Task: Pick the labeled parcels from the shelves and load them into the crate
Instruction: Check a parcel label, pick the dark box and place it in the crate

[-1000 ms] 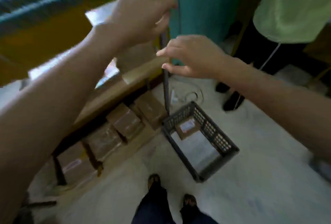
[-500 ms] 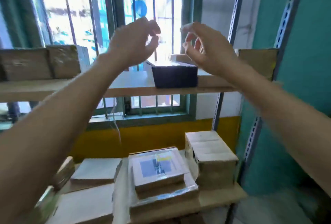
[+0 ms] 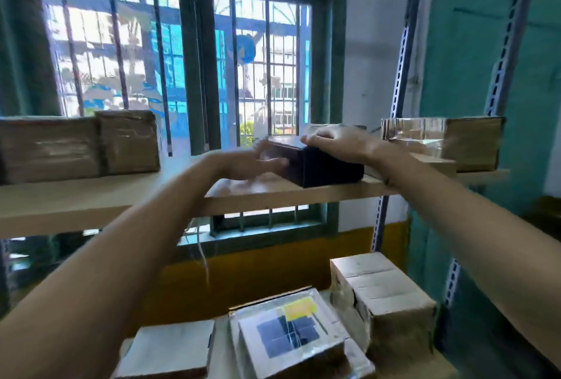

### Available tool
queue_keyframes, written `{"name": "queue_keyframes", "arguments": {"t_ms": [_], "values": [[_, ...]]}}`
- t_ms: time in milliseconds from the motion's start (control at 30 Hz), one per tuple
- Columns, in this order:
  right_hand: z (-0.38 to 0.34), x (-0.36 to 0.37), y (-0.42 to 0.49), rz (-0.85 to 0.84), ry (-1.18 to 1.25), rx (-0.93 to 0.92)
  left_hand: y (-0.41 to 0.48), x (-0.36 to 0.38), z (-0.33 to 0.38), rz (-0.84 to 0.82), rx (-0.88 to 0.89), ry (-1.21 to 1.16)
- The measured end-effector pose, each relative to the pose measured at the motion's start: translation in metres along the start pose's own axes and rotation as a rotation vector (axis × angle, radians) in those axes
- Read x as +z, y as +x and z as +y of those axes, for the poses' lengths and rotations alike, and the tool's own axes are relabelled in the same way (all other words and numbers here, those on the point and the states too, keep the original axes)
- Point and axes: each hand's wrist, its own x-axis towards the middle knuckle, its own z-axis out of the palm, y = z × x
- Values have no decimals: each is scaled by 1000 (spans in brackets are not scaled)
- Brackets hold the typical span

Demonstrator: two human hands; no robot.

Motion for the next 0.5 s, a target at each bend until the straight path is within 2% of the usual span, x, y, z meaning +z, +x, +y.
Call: {"name": "queue_keyframes", "arguments": {"t_ms": [100, 167, 233, 300, 367, 500], "values": [[-13, 11, 13, -82, 153, -87, -4, -9, -15, 43, -52, -16], [-20, 15, 22, -127, 84, -115, -6, -13, -25, 62, -37, -47], [-20, 19, 29, -91, -32, -125, -8, -14, -29, 52, -19, -109], [-18, 23, 30, -39, -27, -160, -7, -17, -32, 86, -65, -114], [-14, 24, 26, -32, 58, -236, -8, -19, -35, 156, -128, -63], [-3, 21, 15, -69, 289, -383, -15, -21, -43, 344, -144, -7]]}}
